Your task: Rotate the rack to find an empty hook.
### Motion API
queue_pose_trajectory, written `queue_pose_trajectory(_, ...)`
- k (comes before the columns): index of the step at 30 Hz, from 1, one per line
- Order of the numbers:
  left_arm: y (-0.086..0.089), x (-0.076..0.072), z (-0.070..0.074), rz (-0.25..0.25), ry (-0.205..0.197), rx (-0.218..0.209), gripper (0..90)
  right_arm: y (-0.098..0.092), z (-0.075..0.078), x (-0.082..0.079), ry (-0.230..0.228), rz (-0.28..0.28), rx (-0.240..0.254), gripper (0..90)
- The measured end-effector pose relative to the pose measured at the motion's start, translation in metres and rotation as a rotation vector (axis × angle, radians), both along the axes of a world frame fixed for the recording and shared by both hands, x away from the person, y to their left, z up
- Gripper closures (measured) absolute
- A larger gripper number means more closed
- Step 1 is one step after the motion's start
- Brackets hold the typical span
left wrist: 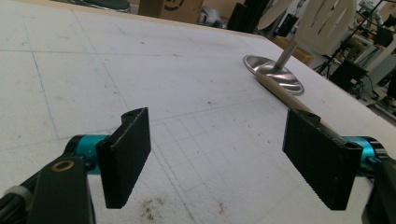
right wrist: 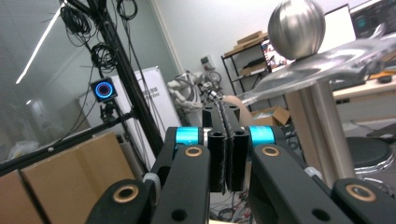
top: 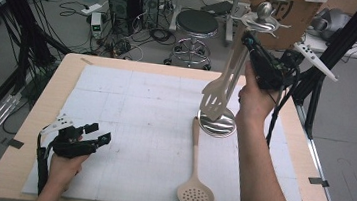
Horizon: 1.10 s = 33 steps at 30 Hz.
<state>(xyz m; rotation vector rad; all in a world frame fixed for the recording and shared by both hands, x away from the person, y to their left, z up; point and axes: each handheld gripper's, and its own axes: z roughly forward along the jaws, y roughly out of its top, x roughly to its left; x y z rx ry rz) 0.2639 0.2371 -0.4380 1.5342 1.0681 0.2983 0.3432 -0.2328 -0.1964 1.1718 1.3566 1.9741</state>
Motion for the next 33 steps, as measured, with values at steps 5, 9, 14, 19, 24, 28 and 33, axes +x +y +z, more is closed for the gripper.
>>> queue_pose_trajectory(5, 0.004, 0.000, -0.001, 0.009, 0.001, -0.004, 24.0, -0.002, -0.001, 0.000, 0.012, 0.011, 0.011, 89.7)
queue_pose_trajectory(9, 0.003, 0.000, 0.000, 0.013, -0.002, -0.008, 24.1, -0.013, -0.004, -0.004, 0.003, -0.009, 0.027, 89.7)
queue_pose_trajectory(14, 0.001, 0.000, -0.001, 0.000, 0.001, 0.002, 24.1, -0.042, -0.013, -0.002, 0.028, -0.059, 0.081, 89.7)
queue_pose_trajectory(19, 0.001, 0.000, -0.001, 0.004, 0.004, 0.002, 24.1, -0.059, -0.011, 0.003, 0.026, -0.080, 0.102, 89.7)
queue_pose_trajectory(24, 0.001, 0.000, -0.001, 0.005, 0.006, 0.003, 24.1, -0.059, 0.001, 0.003, 0.005, -0.080, 0.067, 89.7)
queue_pose_trajectory(28, 0.001, 0.000, -0.001, 0.004, 0.005, 0.004, 24.0, -0.055, 0.002, -0.001, -0.001, -0.084, 0.043, 89.7)
queue_pose_trajectory(33, 0.000, 0.000, -0.001, -0.002, 0.004, 0.004, 24.0, -0.052, -0.002, -0.002, 0.000, -0.083, 0.041, 89.8)
